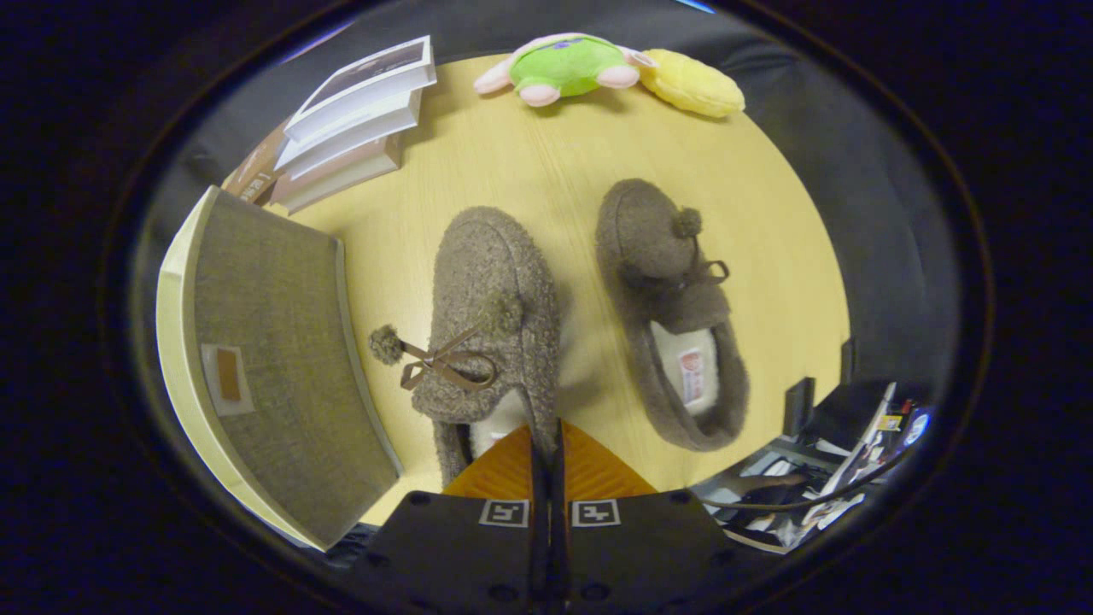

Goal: Open the storage box then place both shoes into the box .Put the left shoe in first, then the right shoe, with the right side of both shoes facing outward in a uniform manner.

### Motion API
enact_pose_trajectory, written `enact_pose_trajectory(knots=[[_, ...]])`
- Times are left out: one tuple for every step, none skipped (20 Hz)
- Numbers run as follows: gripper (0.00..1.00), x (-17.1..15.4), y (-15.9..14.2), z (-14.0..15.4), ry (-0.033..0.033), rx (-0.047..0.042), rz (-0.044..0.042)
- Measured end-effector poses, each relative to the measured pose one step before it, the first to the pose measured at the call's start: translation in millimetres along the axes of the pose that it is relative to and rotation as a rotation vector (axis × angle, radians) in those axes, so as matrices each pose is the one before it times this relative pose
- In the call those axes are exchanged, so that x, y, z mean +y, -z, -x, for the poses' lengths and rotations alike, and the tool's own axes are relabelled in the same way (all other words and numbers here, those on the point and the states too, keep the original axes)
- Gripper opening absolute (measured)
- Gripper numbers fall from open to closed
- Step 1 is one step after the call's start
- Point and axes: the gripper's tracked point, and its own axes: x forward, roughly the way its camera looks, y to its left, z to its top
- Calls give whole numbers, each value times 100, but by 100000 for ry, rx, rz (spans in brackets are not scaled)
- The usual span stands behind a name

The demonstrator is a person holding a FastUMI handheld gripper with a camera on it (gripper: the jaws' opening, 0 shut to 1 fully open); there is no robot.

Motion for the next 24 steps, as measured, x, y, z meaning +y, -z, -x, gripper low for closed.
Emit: enact_pose_trajectory(knots=[[5,-86,61,1043,1673,-731,-103],[5,-111,91,1160,1506,-1020,-700],[5,-106,-96,1255,1589,-2028,-531],[4,-167,-93,1383,1728,-2071,-1058],[4,-26,-93,1487,1662,-1989,-779],[5,-161,-4,1556,2098,-1796,-180],[4,-159,-144,1671,2326,-1803,59],[4,-269,-194,1636,2419,-1937,-150],[4,-63,-342,1567,1844,-2303,-760],[4,190,-563,1580,1143,-2827,-839],[4,193,-495,1474,773,-2765,-946],[4,364,-421,1381,373,-2439,-843],[4,634,-480,1305,-9,-2101,-456],[4,817,-457,1138,-567,-1837,198],[4,1168,-438,993,-1208,-1542,316],[4,1690,-341,782,-2760,-1410,264],[4,1981,-292,489,-3632,-1031,-212],[4,2296,65,70,-4350,-365,-115],[4,1933,250,-264,-3490,313,205],[4,1627,340,-555,-2601,869,691],[4,1355,426,-658,-1511,1064,929],[4,1331,495,-824,-1009,1311,1030],[4,1233,514,-864,-1056,1499,857],[4,1120,425,-1113,-1047,1359,644]])
